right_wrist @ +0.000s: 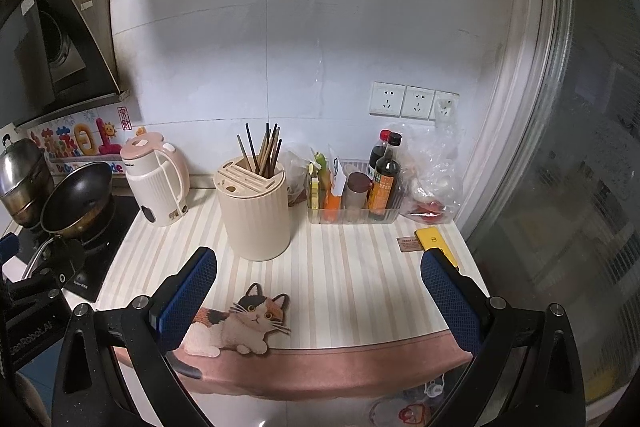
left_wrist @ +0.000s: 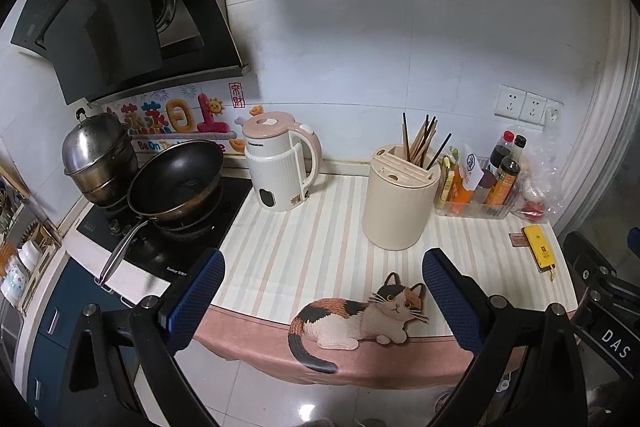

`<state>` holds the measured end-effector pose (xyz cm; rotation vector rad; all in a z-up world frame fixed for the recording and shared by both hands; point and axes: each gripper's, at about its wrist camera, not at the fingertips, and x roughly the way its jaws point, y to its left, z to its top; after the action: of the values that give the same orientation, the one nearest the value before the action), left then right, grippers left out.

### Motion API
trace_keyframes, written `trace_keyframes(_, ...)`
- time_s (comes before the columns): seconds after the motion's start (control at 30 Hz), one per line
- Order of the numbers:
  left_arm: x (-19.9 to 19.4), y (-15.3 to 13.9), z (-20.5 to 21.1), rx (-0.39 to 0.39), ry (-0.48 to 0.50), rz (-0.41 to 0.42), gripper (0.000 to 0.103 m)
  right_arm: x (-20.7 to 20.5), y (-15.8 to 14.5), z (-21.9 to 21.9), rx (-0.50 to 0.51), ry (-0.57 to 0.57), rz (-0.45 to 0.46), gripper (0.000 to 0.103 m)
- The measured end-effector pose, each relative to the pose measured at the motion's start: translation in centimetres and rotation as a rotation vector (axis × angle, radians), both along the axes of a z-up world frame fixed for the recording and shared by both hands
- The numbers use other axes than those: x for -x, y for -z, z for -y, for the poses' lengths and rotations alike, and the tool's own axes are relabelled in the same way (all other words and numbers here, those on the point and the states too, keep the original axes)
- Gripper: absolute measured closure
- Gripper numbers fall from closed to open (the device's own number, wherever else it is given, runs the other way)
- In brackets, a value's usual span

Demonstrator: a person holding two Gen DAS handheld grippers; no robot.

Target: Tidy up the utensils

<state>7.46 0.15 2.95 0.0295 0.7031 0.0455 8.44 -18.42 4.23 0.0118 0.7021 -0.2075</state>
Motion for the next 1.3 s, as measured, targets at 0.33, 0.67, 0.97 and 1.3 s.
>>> trace_keyframes(0.33,-0.3,0.1,0.0,0.003,-0.004,-0.004,0.002,-0.2,0.7,0.0,0.002,-0.002,-0.012,0.0)
trace_keyframes(0.67,-0.3,0.1,0.0,0.003,-0.003,-0.007,0.002,-0.4,1.0,0.0,0.004,-0.002,-0.011,0.0)
trace_keyframes(0.97,-0.3,0.1,-0.1,0.003,-0.001,-0.007,0.002,-0.4,1.0,-0.1,0.004,-0.001,-0.011,0.0)
trace_keyframes(1.3,-0.3,0.3,-0.1,0.003,-0.001,-0.009,0.002,-0.2,1.1,-0.1,0.003,-0.003,-0.008,0.0)
